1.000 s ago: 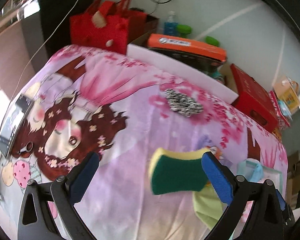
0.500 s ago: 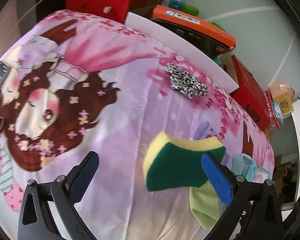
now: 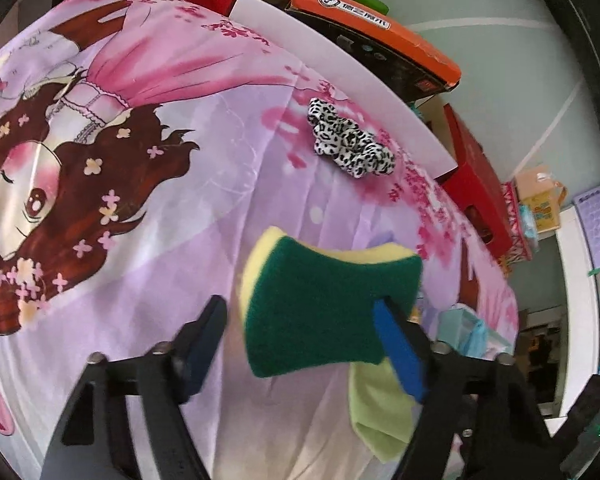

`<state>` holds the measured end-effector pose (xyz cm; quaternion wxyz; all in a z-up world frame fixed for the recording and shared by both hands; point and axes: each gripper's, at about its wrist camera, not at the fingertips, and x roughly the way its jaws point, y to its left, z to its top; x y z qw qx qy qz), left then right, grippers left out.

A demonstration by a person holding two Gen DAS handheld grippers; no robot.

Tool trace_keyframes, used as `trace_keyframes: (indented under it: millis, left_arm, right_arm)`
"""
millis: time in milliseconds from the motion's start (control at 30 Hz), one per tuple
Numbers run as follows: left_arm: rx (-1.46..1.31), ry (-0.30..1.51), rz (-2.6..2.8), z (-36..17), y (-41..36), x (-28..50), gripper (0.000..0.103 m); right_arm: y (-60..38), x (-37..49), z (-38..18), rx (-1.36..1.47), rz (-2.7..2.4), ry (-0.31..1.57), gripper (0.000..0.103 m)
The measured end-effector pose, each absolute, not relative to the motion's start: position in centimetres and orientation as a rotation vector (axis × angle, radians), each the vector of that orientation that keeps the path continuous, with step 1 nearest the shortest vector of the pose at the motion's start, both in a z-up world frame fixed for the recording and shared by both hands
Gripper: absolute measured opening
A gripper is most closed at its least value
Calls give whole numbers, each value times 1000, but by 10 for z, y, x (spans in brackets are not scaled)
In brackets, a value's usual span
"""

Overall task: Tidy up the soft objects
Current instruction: 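Grasp the green-yellow sponge with the left gripper while the right grasps the round tin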

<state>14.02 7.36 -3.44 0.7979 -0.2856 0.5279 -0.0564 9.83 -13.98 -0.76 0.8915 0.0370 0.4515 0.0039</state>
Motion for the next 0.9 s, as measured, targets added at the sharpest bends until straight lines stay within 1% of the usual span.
trace_keyframes:
  millis: [33,67,100,133,167,300,333,367,467,533,767,900]
  left_arm:
    - [-625,1126,-128,-33,74,140,65]
    - [-626,1124,-130,-32,74,140,55]
    - [-620,1122,-130,-31,75,139,51]
    - [-610,1118,-126,-30,74,139,51]
    - [-610,1115,-125,-29,75,139,46]
    - [-618,1104,-132,-26,78,138,42]
    - [-613,1100,-134,-25,77,139,40]
    - [-609,1099,-135,-24,77,138,36]
    - [-608,1086,-140,-20,78,137,34]
    - [-603,1081,-140,-18,79,136,29]
    - [-621,1052,-145,-9,85,132,26]
    - [-642,1026,-145,-1,92,127,26]
  right_arm:
    - [-139,99,-8,74,8,938,103]
    - [-139,99,-8,72,8,939,103]
    - [-139,99,-9,69,9,941,103]
    - [-138,99,-9,67,9,941,103]
    - [-137,99,-10,64,8,942,103]
    - [-133,100,-11,49,14,938,103]
    - [-132,100,-11,44,17,936,103]
    - [-130,101,-12,39,18,933,103]
    - [-126,102,-12,25,23,928,103]
    - [-124,102,-13,18,28,924,103]
    - [-114,106,-16,-17,54,902,103]
    - [-103,109,-22,-42,87,904,92]
